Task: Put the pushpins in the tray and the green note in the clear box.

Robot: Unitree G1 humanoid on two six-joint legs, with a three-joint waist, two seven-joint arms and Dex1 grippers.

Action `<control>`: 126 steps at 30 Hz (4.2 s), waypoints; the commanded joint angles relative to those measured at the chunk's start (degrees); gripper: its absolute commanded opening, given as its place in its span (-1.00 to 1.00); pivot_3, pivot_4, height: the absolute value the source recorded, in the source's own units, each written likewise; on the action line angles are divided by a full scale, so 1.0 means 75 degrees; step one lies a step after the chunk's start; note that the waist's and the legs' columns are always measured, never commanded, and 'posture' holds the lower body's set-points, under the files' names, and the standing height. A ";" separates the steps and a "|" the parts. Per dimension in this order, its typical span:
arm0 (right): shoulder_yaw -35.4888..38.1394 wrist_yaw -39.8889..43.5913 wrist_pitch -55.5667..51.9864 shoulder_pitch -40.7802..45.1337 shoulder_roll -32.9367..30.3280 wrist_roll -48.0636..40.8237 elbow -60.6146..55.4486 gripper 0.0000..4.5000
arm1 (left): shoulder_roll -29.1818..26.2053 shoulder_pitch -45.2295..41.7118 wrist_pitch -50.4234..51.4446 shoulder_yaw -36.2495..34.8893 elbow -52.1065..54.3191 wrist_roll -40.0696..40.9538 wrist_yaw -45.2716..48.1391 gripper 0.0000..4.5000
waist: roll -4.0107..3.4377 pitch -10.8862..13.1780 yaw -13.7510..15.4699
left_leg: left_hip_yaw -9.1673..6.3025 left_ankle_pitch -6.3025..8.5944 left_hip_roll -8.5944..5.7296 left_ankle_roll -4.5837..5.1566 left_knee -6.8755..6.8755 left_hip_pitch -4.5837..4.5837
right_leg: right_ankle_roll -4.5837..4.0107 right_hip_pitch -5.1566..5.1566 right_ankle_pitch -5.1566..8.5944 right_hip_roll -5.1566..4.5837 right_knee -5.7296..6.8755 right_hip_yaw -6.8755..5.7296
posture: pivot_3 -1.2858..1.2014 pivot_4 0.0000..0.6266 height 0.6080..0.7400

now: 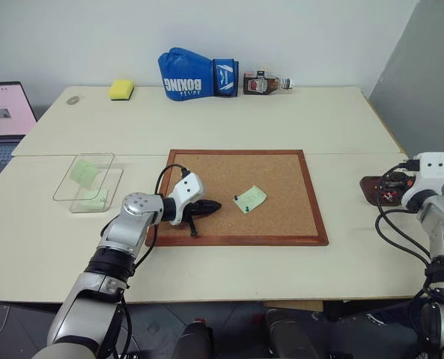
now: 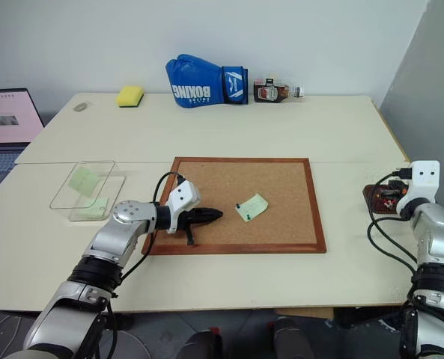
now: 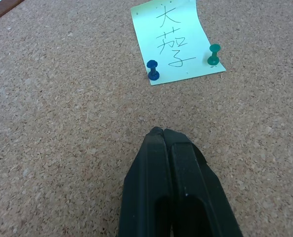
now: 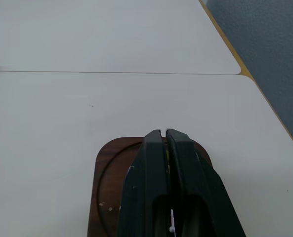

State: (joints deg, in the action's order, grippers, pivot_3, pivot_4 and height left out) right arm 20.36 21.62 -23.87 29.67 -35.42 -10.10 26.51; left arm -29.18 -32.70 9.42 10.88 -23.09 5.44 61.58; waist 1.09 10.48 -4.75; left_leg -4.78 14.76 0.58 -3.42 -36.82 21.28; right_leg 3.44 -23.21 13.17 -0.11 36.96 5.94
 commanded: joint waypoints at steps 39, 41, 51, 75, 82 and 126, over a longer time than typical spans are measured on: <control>-0.2899 0.2490 -0.0829 -0.1307 0.0545 -0.1477 -0.5470 0.88 | -0.0136 0.0438 0.0514 0.0250 -0.0028 -0.0196 -0.0027 -1.00 | -0.0001 0.0000 -0.0039 | -0.0006 0.0001 0.0005 -0.0001 0.0002 -0.0005 | -0.0012 -0.0001 0.0013 0.0003 0.0002 -0.0002 | 0.03 -0.52 1.00; -0.3351 0.2556 -0.1023 -0.1265 0.0792 -0.1505 -0.5719 0.88 | -0.0111 0.0410 0.0517 0.0237 -0.0070 -0.0197 -0.0043 -1.00 | -0.0001 0.0001 -0.0025 | -0.0010 0.0001 0.0006 -0.0001 0.0004 -0.0003 | -0.0014 -0.0003 0.0014 0.0003 0.0002 -0.0007 | 0.03 -0.52 1.00; -0.4809 0.2919 -0.0328 -0.0512 0.1771 -0.0754 -0.4317 0.88 | -0.0171 0.0485 0.0563 0.0152 -0.0003 -0.0152 -0.0017 -1.00 | 0.0004 0.0003 -0.0012 | -0.0017 0.0002 0.0008 -0.0002 0.0001 0.0010 | -0.0016 -0.0012 0.0016 0.0002 -0.0003 -0.0019 | 0.03 -0.52 1.00; -0.4968 0.3483 0.0899 0.0207 0.2751 -0.0019 -0.1860 -0.33 | -0.0310 0.1002 0.0914 -0.0022 0.0710 -0.0092 -0.0186 -1.00 | 0.0004 0.0003 -0.0060 | -0.0020 0.0003 0.0017 -0.0003 0.0029 -0.0001 | 0.0001 -0.0019 0.0006 0.0009 0.0002 -0.0027 | 0.03 -0.52 1.00; -0.4772 0.3365 0.0843 0.0317 0.2923 -0.0009 -0.1733 -0.94 | -0.0300 0.0936 0.0920 0.0007 0.0688 -0.0105 -0.0173 -1.00 | 0.0004 0.0003 -0.0060 | -0.0019 0.0003 0.0017 -0.0003 0.0038 -0.0006 | 0.0000 -0.0019 0.0007 0.0009 0.0003 -0.0027 | 0.03 -0.52 1.00; 0.0315 -0.0147 -0.0667 -0.0100 -0.0095 -0.0193 -0.2019 -0.98 | -0.0074 0.0567 0.0069 0.0405 -0.0229 -0.0327 -0.0142 -1.00 | -0.0004 0.0001 -0.0008 | 0.0000 0.0002 0.0003 -0.0003 0.0045 -0.0032 | -0.0034 0.0002 0.0035 -0.0005 -0.0005 -0.0010 | 0.03 -0.52 1.00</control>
State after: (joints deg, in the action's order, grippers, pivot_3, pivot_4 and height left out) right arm 21.93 20.94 -32.50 25.59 -35.02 -11.78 7.36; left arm -30.28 -29.93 8.82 10.62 -20.98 5.88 59.74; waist 1.05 10.48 -4.81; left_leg -4.72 14.78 0.61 -3.44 -36.48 21.01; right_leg 3.19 -23.19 13.43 -0.15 36.92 5.92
